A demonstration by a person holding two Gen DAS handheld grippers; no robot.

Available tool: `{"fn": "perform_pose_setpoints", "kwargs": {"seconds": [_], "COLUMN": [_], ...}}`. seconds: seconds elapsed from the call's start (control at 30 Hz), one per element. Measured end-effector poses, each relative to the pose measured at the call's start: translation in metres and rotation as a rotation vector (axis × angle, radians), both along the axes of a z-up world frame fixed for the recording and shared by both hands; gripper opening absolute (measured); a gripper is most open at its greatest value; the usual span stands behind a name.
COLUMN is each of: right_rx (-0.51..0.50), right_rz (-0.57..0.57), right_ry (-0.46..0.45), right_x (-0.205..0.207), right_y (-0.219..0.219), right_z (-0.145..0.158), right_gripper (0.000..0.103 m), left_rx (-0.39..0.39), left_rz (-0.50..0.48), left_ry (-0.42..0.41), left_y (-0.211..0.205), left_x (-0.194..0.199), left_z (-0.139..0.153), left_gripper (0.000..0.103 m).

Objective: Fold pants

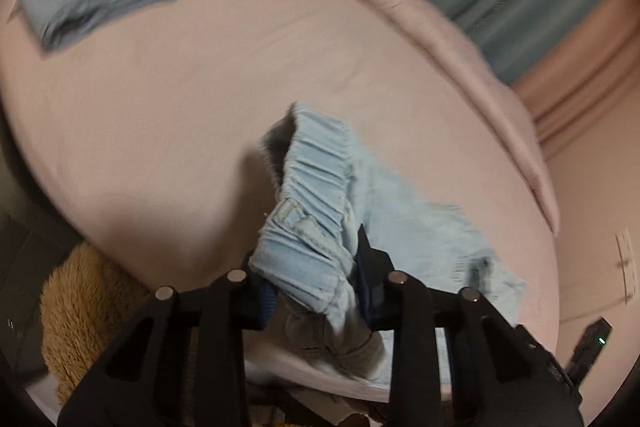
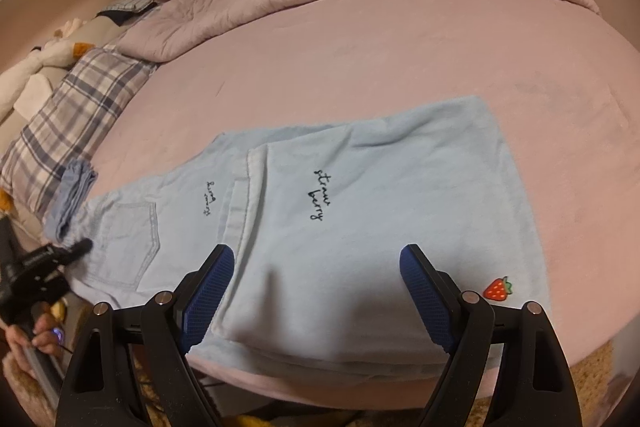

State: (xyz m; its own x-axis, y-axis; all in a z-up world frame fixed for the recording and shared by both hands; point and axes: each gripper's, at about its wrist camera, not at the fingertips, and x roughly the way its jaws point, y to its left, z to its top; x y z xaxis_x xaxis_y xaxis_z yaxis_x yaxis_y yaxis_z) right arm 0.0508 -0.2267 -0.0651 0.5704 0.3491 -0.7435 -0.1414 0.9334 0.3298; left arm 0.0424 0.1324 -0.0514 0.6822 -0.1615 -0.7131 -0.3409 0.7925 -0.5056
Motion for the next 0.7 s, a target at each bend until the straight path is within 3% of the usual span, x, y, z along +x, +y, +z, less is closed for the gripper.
{"fn": "perform_pose_setpoints", "kwargs": {"seconds": [0.17, 0.33, 0.53, 0.7], "right_rx": [0.015, 0.027, 0.040, 0.049], "right_rz": [-0.025, -0.046, -0.085, -0.120], "right_ry": [-0.008, -0.010, -0.002, 0.008], "right_x": [-0.002, -0.004, -0.009, -0.012], "right_y": [-0.006, -0.014, -0.020, -0.028], "right_z": [0.002, 0.001, -0.001, -0.003], "right_gripper": [0.085, 0.085, 0.085, 0.085], "left_rx": [0.041, 0.075, 0.104, 0.133], "left_rz": [-0.131, -0.264, -0.411, -0.489], "left_ry": [-0.091, -0.122, -0.089, -0.013], "left_y": [-0.034, -0.076, -0.123, -0.149], "left_x": [0.006, 0.019, 0.036, 0.053], "left_z": [0.037, 0.050, 0.036, 0.005], "left_gripper": [0.027, 0.026, 0.026, 0.027]}}
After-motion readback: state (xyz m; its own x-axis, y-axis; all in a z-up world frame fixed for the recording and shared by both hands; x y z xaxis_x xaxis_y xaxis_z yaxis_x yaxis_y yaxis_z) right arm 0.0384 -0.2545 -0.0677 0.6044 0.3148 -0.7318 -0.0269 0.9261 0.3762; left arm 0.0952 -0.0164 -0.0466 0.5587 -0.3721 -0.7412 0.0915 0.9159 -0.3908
